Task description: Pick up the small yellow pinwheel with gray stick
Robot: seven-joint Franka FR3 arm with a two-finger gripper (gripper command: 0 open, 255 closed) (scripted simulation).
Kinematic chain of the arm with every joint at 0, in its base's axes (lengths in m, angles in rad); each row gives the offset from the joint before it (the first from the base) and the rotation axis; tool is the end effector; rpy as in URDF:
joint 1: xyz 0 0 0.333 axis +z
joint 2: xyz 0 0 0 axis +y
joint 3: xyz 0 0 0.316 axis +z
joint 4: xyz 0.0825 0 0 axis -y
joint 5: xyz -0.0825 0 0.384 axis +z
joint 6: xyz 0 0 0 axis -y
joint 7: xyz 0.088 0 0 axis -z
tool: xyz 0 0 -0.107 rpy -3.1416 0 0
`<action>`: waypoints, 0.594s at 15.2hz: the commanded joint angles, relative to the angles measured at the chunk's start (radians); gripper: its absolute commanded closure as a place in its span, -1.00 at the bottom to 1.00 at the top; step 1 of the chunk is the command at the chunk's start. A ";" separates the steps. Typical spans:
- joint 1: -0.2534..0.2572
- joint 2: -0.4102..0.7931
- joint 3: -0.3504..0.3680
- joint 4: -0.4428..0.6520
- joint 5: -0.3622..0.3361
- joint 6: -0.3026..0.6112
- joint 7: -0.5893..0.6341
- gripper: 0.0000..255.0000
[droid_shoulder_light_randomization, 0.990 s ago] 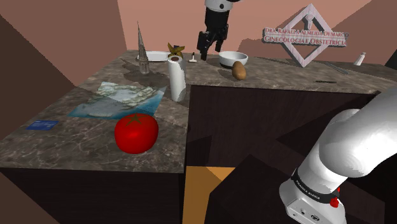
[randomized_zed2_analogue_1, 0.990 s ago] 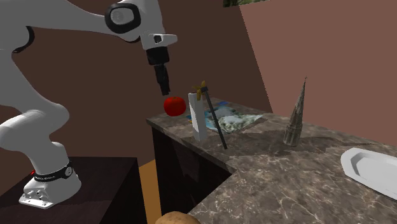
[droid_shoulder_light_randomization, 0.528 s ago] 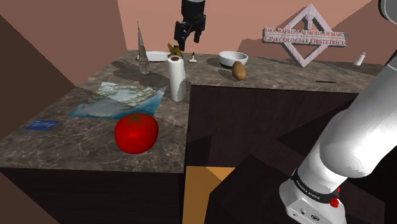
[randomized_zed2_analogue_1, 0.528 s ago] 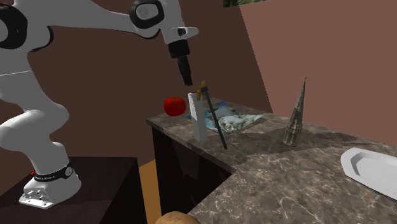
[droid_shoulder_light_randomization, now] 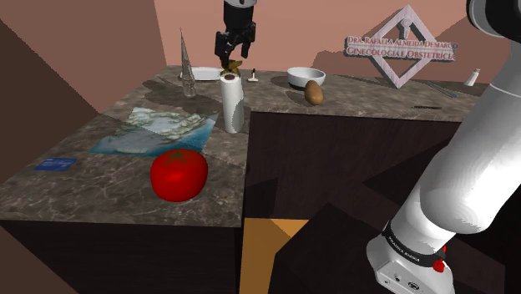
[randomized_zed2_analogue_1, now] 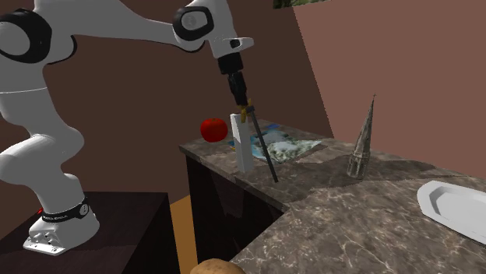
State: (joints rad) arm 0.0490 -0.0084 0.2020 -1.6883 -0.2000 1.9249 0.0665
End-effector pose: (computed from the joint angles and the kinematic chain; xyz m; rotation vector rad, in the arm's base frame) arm 0.5672 0.1316 0.6087 2.9389 0.3411 0.4057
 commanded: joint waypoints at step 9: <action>-0.002 -0.007 -0.002 -0.054 -0.002 0.048 0.006 1.00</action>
State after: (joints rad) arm 0.0485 -0.0194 0.2016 -1.7373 -0.2023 1.9741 0.0740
